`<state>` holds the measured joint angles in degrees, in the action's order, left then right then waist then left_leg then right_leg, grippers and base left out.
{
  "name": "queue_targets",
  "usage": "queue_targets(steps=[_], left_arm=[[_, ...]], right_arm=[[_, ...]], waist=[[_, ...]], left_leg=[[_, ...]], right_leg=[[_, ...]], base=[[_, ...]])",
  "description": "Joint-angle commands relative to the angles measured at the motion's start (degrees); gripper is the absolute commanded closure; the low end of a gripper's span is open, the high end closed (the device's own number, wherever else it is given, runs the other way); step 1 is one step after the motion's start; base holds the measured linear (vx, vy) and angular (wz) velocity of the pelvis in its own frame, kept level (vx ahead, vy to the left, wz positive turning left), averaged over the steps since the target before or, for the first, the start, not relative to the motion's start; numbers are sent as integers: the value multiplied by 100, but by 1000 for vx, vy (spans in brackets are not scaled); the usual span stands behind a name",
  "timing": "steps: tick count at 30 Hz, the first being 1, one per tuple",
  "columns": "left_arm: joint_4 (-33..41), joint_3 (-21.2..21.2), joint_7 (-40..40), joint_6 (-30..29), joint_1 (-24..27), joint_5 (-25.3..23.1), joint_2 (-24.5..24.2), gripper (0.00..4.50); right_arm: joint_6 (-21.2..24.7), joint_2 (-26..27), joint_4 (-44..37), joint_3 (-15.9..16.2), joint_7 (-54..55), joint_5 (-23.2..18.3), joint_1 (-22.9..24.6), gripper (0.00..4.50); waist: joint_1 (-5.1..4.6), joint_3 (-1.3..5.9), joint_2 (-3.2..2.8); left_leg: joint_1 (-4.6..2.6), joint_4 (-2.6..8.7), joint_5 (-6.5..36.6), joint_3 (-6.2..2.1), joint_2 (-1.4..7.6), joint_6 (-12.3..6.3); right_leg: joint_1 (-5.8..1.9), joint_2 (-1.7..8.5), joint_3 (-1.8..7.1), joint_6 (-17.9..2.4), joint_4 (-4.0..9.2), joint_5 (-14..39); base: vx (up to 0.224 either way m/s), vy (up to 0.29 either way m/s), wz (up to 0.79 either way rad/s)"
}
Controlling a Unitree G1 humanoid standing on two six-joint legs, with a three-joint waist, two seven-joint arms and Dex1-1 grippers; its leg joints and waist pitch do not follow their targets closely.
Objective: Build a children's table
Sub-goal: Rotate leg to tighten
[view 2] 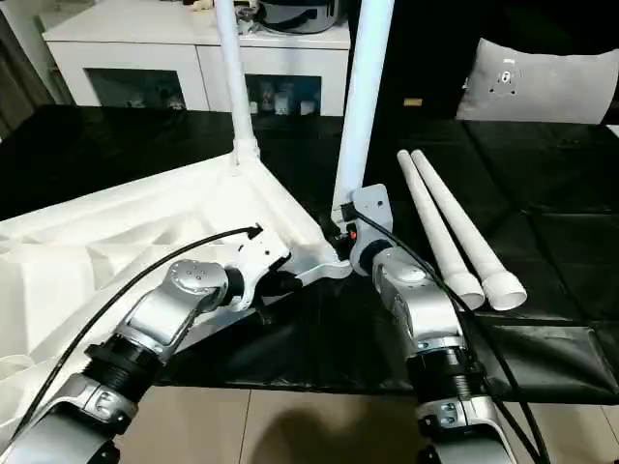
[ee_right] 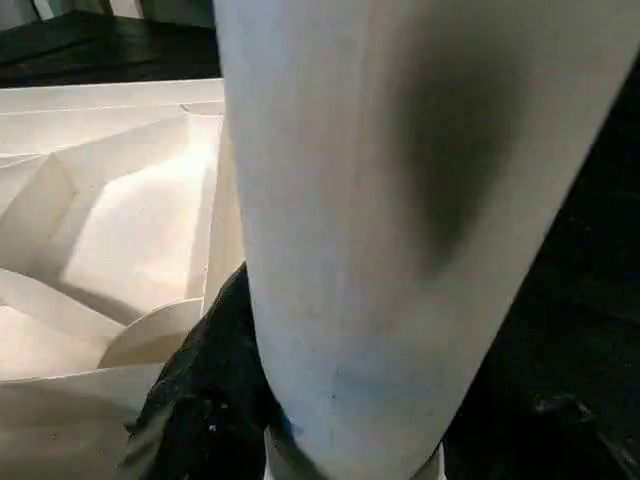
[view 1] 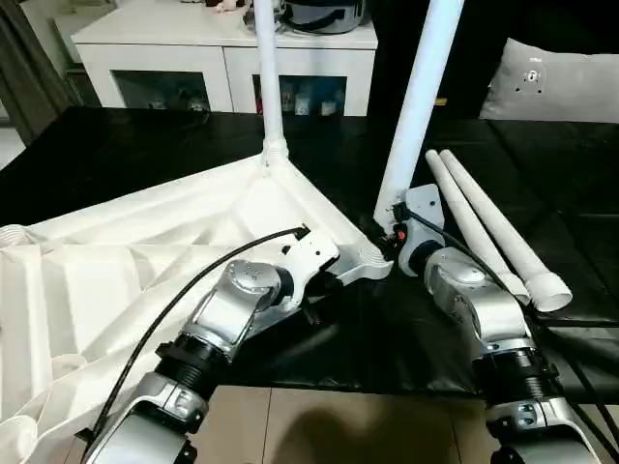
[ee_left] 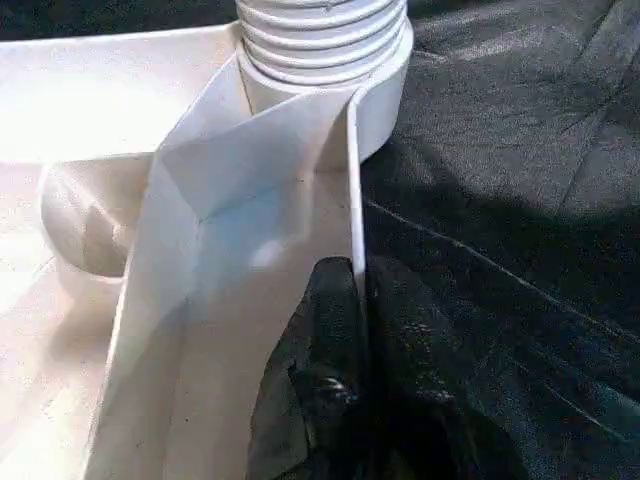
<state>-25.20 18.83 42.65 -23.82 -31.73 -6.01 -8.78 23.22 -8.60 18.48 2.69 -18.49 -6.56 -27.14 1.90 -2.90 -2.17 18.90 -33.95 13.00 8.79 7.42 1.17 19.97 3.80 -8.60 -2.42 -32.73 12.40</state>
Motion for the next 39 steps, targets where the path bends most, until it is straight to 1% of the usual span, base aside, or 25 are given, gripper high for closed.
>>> queue_targets(steps=[1,3,4,5,9,11,13,14,16,17,18,19,20,21,22,23,24,25,29,31,34,36,37,38,39], left_arm=[[58,21,-20,108,22,-86,-134,450],[55,21,0,133,23,-88,-150,450],[50,15,21,147,23,-88,-171,450],[10,1,26,178,9,-94,-194,450],[-129,-18,10,274,-49,-87,-259,450],[-205,-27,10,326,-88,-80,-291,450],[-241,-32,15,351,-106,-77,-307,450],[-281,-38,31,385,-125,-75,-329,450],[-351,-29,106,481,-153,-75,-385,450],[-359,-23,124,498,-155,-76,-394,450],[-381,-8,167,542,-162,-79,-417,450],[-417,29,256,625,-159,-91,-467,450],[-460,66,344,733,-161,-103,-514,450],[-509,105,449,846,-159,-108,-564,450],[-554,150,558,985,-158,-117,-616,450],[-585,177,624,1074,-163,-121,-644,450],[-596,236,785,1185,-149,-112,-707,450],[-592,303,956,1341,-126,-111,-782,450],[-605,500,1485,1829,-100,-91,-1005,450],[-620,562,1640,1940,-110,-103,-1075,450],[-644,709,2091,2332,-124,-123,-1253,450],[-596,763,2368,2468,-114,-75,-1317,450],[-581,776,2433,2501,-113,-62,-1331,450],[-539,803,2536,2512,-107,-43,-1353,450],[-528,809,2558,2511,-106,-39,-1358,450]], right_arm=[[332,11,682,156,-45,107,309,188],[313,4,705,152,-61,105,302,186],[304,-10,699,151,-89,98,303,182],[304,-35,661,152,-126,89,318,155],[229,-135,455,153,-301,47,426,134],[144,-222,289,157,-474,-3,532,105],[102,-270,208,161,-568,-24,589,95],[53,-344,102,142,-660,-48,667,87],[-83,-532,-110,95,-914,-121,822,77],[-110,-556,-133,88,-950,-132,839,59],[-179,-617,-189,71,-1040,-159,881,51],[-271,-742,-291,42,-1224,-212,952,45],[-392,-856,-374,26,-1427,-266,1005,45],[-495,-981,-482,12,-1664,-336,1066,39],[-577,-1095,-564,-4,-1846,-379,1104,8],[-623,-1158,-602,-14,-1947,-400,1117,5],[-705,-1279,-665,-30,-2143,-442,1138,5],[-772,-1406,-716,-43,-2327,-472,1152,2],[-850,-1810,-876,3,-3018,-630,1171,2],[-885,-1953,-916,46,-3298,-686,1168,2],[-925,-2270,-995,164,-3986,-820,1180,2],[-949,-2357,-938,226,-4225,-853,1132,2],[-967,-2380,-917,249,-4281,-855,1115,2],[-1000,-2404,-882,289,-4382,-865,1087,2],[-1007,-2409,-874,298,-4405,-868,1081,2]], waist=[[-7,127,28],[-12,129,16],[-5,130,18],[-1,129,0],[23,136,-3],[47,164,-11],[68,182,18],[76,183,0],[108,199,19],[136,228,13],[145,254,28],[171,311,19],[198,368,20],[195,377,39],[216,404,30],[214,411,32],[203,402,39],[226,383,39],[293,308,16],[345,300,12],[405,322,12],[421,344,82],[456,350,50],[473,359,81],[492,362,67]], left_leg=[[1,567,2540,-388,670,119],[-17,558,2582,-390,667,133],[-7,563,2560,-383,673,119],[32,574,2459,-399,678,102],[24,575,2270,-368,697,66],[57,574,1995,-356,711,14],[94,573,1694,-342,732,-68],[93,562,1582,-326,722,-131],[95,530,1347,-293,707,-223],[138,510,1071,-283,693,-313],[150,493,880,-277,690,-368],[178,451,429,-276,688,-494],[208,375,-29,-261,671,-679],[239,342,-220,-260,652,-803],[260,292,-523,-268,664,-1047],[284,260,-658,-260,662,-1249],[296,257,-637,-257,663,-1302],[315,240,-414,-241,639,-1323],[249,300,256,-207,658,-955],[201,325,419,-206,690,-794],[188,333,396,-227,743,-747],[195,317,213,-221,744,-793],[203,301,152,-212,725,-828],[204,290,71,-202,725,-849],[200,288,44,-205,729,-855]], right_leg=[[-38,831,538,-193,692,3340],[-25,843,537,-181,709,3399],[-29,856,551,-205,724,3345],[-62,847,548,-240,683,3189],[-52,846,585,-332,670,2944],[-91,859,610,-468,619,2587],[-127,858,622,-553,565,2193],[-120,851,621,-613,553,2110],[-134,859,629,-620,553,2055],[-185,851,617,-642,528,1795],[-197,843,614,-659,496,1553],[-219,828,601,-770,404,905],[-220,817,588,-878,301,121],[-225,800,577,-921,246,-259],[-208,797,561,-995,156,-874],[-197,785,537,-1020,115,-1199],[-193,785,530,-1015,113,-1202],[-198,796,507,-934,172,-863],[-151,723,490,-583,386,991],[-134,725,507,-528,417,1363],[-137,741,535,-595,355,1095],[-141,758,536,-694,294,773],[-146,773,530,-725,294,719],[-144,763,527,-724,280,648],[-138,766,524,-737,269,627]], base=[[0,0,0],[0,0,0],[0,0,0],[0,0,0],[0,0,0],[0,0,0],[0,0,0],[0,0,0],[0,0,0],[0,0,0],[0,0,0],[0,0,0],[0,0,0],[0,0,0],[0,0,0],[0,0,0],[0,0,0],[0,0,0],[0,0,0],[0,0,0],[0,0,0],[0,0,0],[0,0,0],[0,0,0],[0,0,0]])
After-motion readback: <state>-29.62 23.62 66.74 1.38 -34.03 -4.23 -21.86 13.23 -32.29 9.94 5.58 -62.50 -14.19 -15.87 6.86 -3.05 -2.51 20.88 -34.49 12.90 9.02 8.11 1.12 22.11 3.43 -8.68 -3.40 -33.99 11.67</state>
